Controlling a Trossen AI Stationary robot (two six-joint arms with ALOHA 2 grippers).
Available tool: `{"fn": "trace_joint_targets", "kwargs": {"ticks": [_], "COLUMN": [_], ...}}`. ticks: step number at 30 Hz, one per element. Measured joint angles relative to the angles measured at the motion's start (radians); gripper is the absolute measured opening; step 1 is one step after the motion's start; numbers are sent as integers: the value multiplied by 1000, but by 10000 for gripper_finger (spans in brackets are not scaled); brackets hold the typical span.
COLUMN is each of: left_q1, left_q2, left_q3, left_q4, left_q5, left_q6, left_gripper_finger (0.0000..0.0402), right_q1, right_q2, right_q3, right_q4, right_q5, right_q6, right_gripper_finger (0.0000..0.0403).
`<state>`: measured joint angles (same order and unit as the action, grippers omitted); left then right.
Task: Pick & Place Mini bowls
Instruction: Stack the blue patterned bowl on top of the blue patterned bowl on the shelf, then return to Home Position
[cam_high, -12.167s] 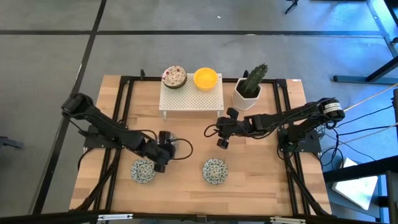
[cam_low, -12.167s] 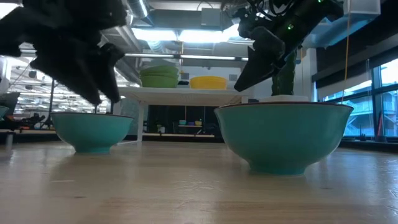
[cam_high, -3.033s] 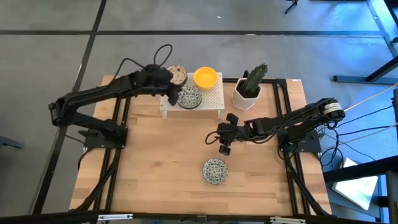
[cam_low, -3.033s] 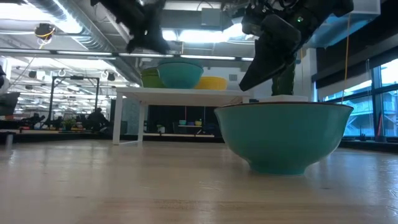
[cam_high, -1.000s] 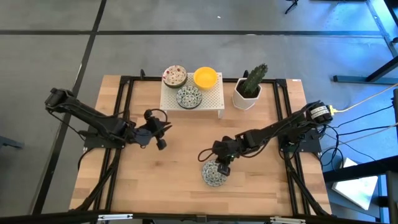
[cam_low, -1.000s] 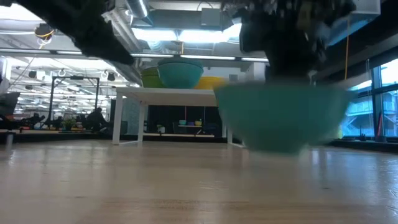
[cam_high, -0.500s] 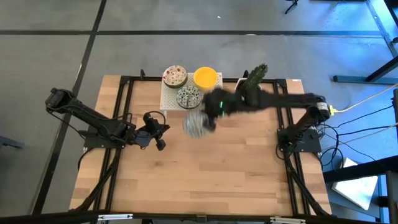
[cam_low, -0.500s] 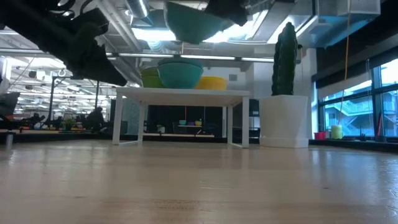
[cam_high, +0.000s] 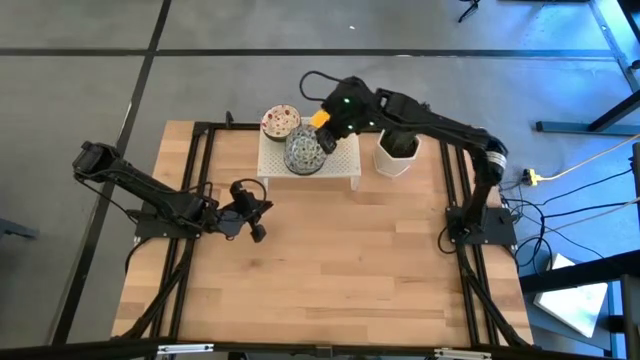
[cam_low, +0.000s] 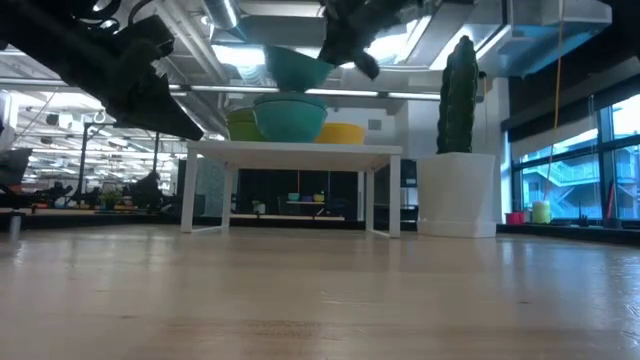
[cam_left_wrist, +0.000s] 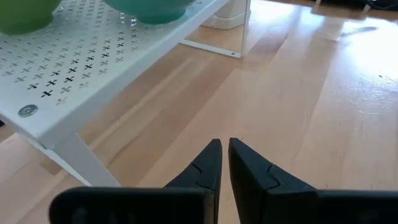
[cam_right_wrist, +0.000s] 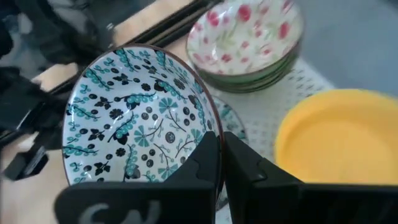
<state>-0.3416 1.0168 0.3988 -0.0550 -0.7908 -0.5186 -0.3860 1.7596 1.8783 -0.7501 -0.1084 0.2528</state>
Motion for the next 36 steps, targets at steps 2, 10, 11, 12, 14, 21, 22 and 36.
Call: {"fn": "trace_joint_targets", "kwargs": {"ticks": [2,10,11,12,14,21,22,36], "left_q1": [-1,-3,-3,-4,-3,-3,-4,-12], "left_q2": [0,0,0,0,0,0,0,0], "left_q3": [0,0,0,0,0,0,0,0], "left_q4": [0,0,0,0,0,-1,-1,-27], "left_q5": [9,26,26,27,28,33,33,14], "left_q6": [0,8,8,8,8,8,8,8], "left_gripper_finger": [24,26,26,27,27,27,27,26], "right_q1": [-13,-24,-24,-24,-26,-37,-40,-36], "right_q2": [31,121,125,129,139,167,165,93], "right_q3": [19,87,87,89,92,91,91,90], "right_q4": [-4,-75,-74,-73,-71,-77,-74,-54], "right_q5": [-51,-69,-68,-68,-69,-68,-71,-33], "right_q6": [5,-18,-20,-20,-24,-25,-30,-112], "right_gripper_finger": [13,14,14,14,16,39,43,179]}}
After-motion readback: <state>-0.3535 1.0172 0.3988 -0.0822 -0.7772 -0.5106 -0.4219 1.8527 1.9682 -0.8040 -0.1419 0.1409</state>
